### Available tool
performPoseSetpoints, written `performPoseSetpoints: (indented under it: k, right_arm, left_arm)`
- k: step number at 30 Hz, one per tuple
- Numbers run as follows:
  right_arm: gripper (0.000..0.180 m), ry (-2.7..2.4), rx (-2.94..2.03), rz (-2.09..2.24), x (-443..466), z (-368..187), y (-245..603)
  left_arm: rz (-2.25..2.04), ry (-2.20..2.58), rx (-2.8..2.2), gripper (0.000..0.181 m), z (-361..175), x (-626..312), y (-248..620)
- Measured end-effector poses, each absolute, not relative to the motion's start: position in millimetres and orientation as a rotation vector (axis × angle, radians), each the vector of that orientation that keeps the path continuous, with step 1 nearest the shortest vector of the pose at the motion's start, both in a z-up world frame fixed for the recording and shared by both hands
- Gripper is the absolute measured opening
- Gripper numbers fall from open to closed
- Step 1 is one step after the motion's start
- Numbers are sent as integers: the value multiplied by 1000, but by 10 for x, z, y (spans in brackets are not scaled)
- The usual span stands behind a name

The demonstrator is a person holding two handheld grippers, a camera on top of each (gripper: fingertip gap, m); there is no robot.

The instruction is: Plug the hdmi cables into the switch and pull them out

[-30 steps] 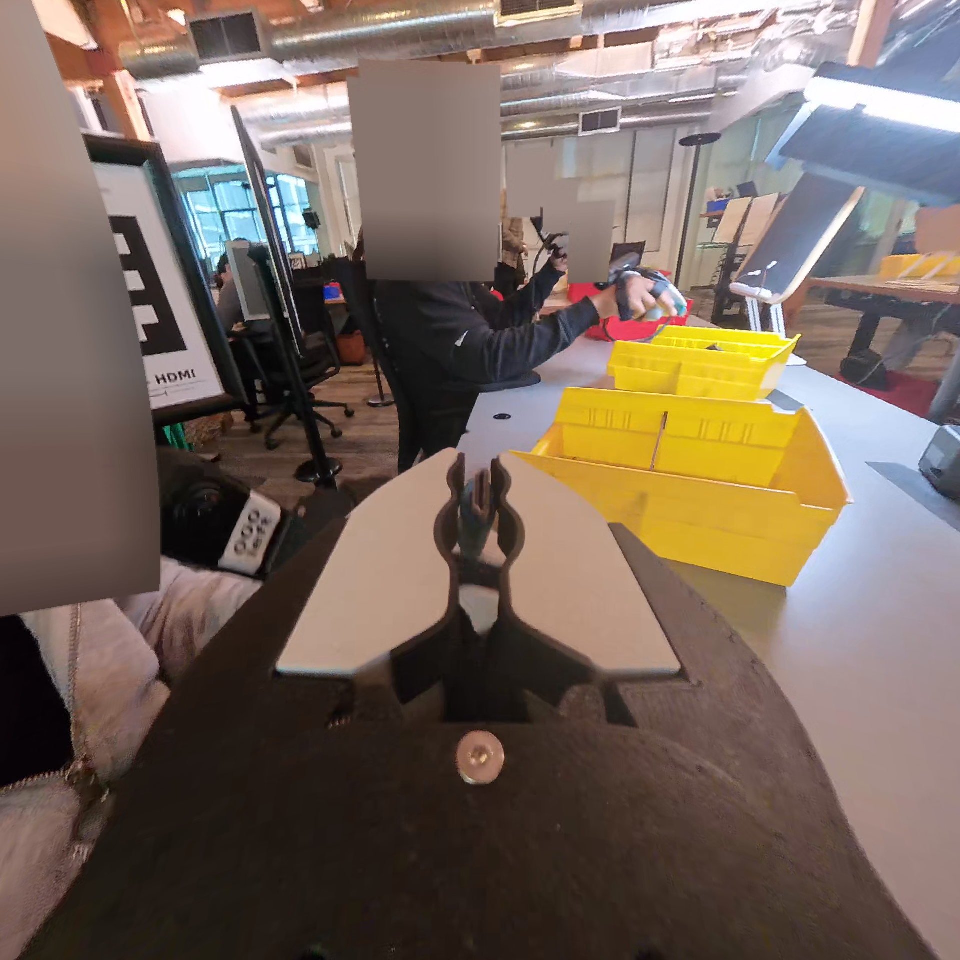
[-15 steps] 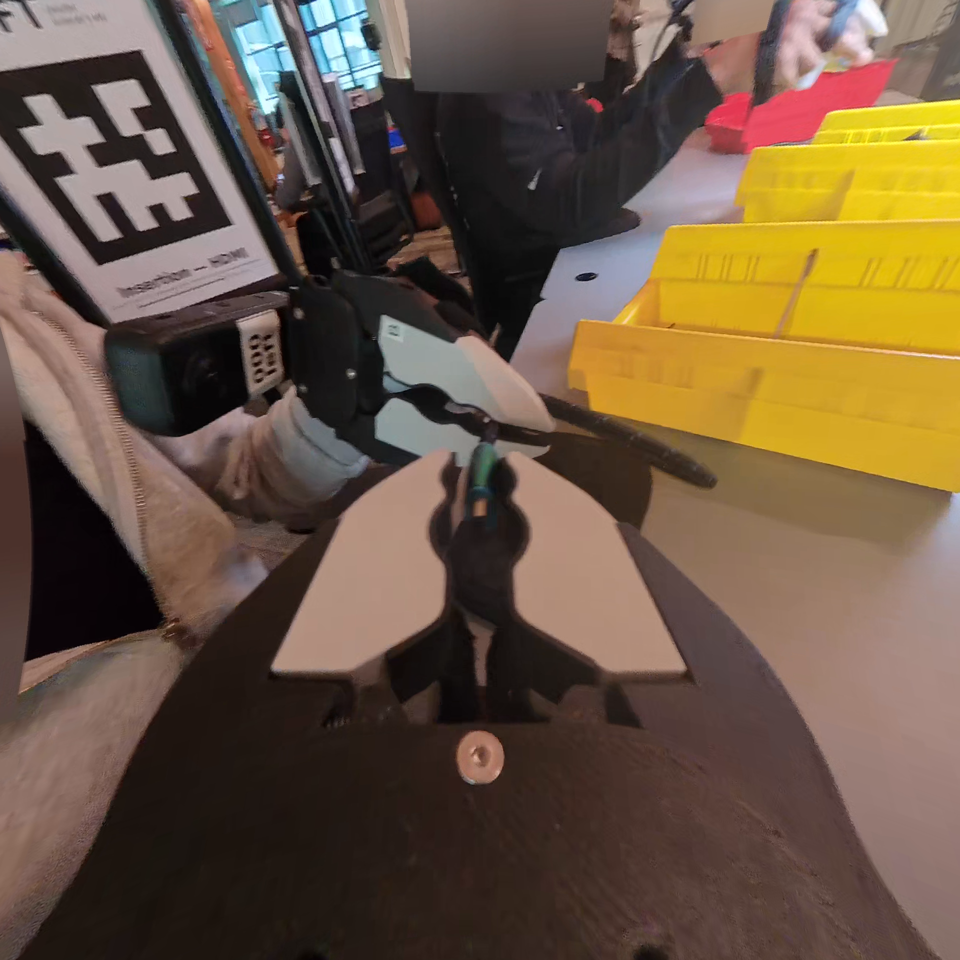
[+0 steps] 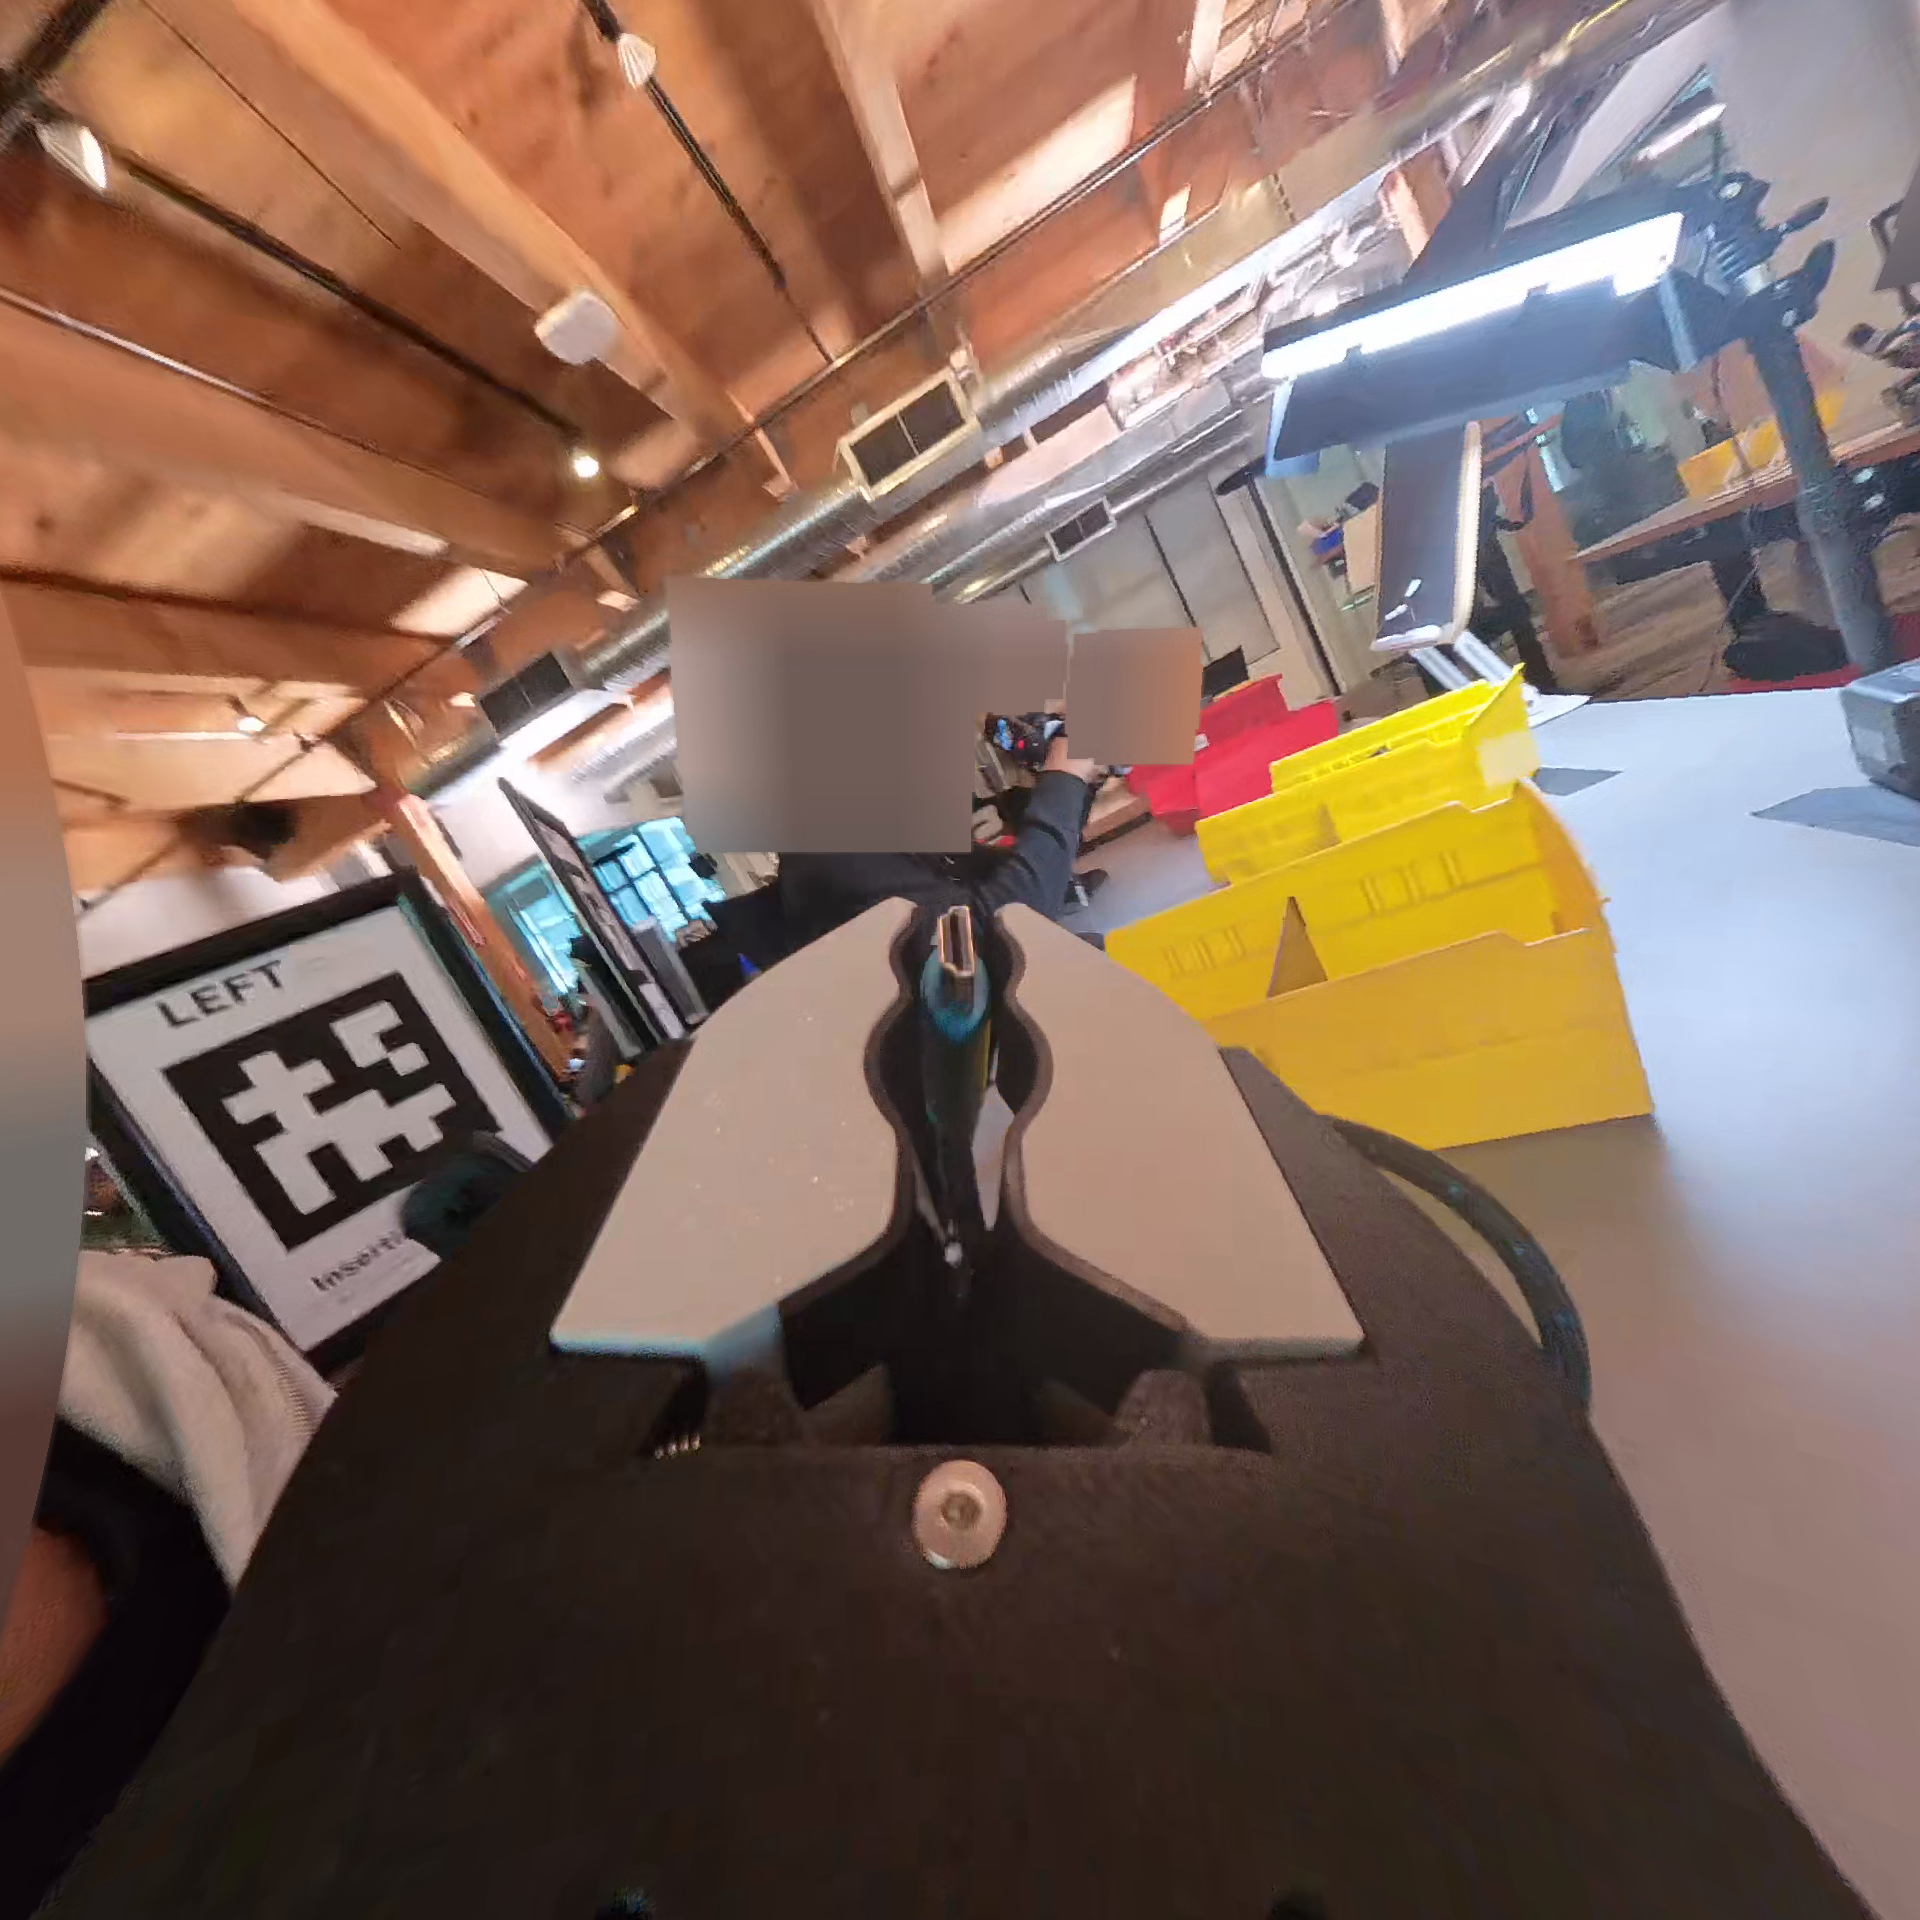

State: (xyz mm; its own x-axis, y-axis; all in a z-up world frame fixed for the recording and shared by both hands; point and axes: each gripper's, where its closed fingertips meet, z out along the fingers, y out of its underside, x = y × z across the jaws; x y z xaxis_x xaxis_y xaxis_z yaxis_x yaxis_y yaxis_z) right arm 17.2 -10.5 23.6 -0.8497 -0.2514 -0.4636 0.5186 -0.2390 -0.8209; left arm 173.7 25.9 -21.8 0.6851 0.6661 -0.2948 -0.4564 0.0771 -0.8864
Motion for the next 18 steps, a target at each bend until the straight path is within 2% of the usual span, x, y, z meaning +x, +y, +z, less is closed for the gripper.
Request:
performPoseSetpoints:
  k: [2, 4, 8, 12, 14, 16, 18]
  right_arm:
    - [10, 1517, 310, -2081, 279, 231, -140]
    - [10, 1554, 247, -2060, 451, 234, -189]
    - [10, 1700, 122, -2169, 564, 308, -193]
    - [10, 1726, 107, -2212, 577, 337, -198]
    - [10, 1746, 107, -2195, 628, 265, -265]
    - [10, 1734, 108, -2161, 725, 197, -335]
    - [10, 1704, 109, -2128, 827, 165, -376]
  left_arm:
    - [636, -252, -1336, 32, -646, 1615, 615]
    - [759, -369, -1381, 32, -884, 1302, 669]
    - [1099, -625, -1223, 36, -696, 1019, 195]
    - [1610, -731, -1118, 63, -506, 1025, -360]
    - [1668, -749, -1202, 82, -546, 953, -355]
    - [1564, -754, -1315, 80, -676, 833, -226]
    - [1441, -743, -1383, 56, -796, 757, -128]
